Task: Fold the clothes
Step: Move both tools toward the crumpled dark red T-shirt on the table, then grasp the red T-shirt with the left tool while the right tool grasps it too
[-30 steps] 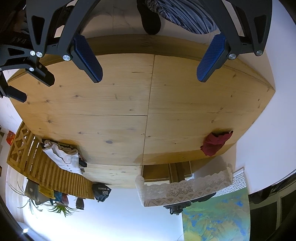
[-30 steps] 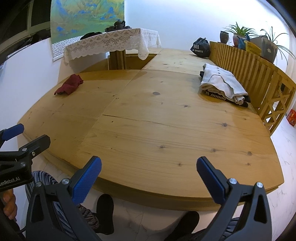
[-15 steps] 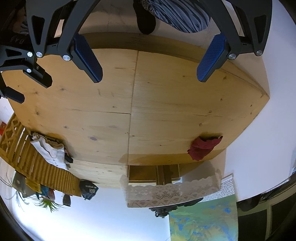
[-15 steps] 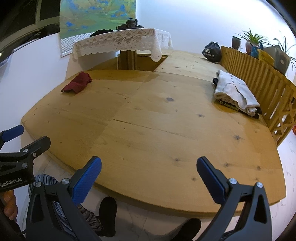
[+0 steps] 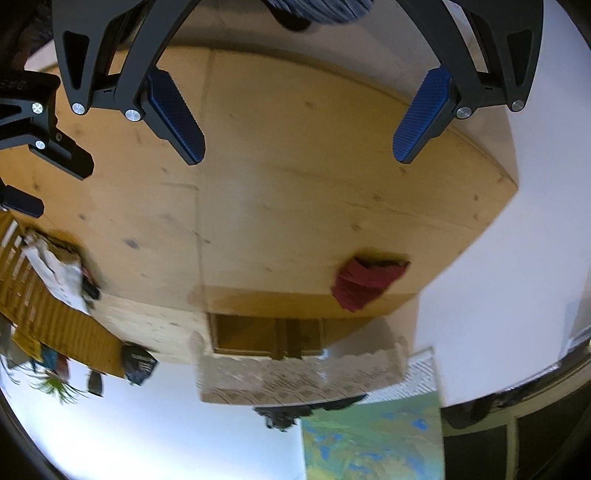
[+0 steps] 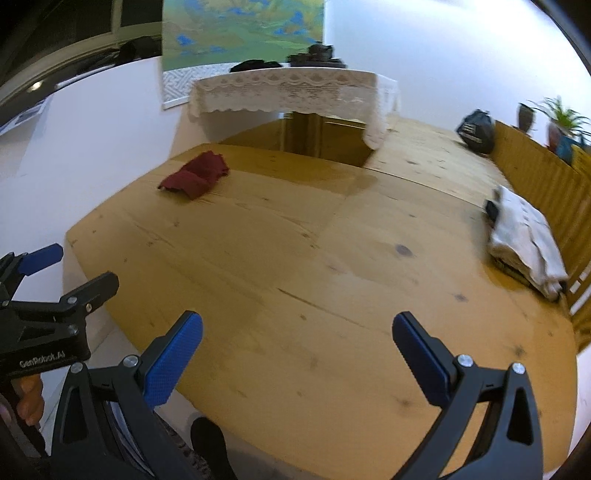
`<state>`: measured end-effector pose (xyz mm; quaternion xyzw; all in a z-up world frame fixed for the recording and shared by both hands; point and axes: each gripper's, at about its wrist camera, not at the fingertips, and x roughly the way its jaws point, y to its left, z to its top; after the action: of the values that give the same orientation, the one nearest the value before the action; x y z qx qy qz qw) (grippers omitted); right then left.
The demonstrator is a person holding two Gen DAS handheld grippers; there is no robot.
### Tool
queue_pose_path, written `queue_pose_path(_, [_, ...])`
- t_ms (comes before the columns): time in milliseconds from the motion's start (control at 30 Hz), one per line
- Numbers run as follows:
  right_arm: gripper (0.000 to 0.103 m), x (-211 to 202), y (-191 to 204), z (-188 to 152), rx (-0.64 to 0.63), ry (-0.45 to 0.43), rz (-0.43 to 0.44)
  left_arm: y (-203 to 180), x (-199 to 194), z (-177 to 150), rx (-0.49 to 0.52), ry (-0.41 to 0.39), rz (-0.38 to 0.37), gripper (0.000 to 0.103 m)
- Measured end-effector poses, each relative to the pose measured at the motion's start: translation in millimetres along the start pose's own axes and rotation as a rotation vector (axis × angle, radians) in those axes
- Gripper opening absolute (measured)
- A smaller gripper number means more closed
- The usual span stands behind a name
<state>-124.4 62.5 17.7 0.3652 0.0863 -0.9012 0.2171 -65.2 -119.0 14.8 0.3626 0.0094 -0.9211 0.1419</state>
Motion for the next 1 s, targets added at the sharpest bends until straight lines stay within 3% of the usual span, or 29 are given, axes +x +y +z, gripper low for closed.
queue_pose_path(333, [0.103,54.2,24.1,54.0,-0.048,0.008,0.040,43.8,43.6,46.6,-0.032,-0.014,0.074,0.102])
queue_pose_path(700, [0.103,111.1,49.0,107.5,-0.096,0.008,0.076,63.0,91.2,85.3,-0.029,-0.008,0.126,0.102])
queue_pose_path(1000, [0.103,174.5,63.8,161.4,-0.086,0.048,0.169,89.3,145.9,122.3,-0.034,0.016,0.135,0.102])
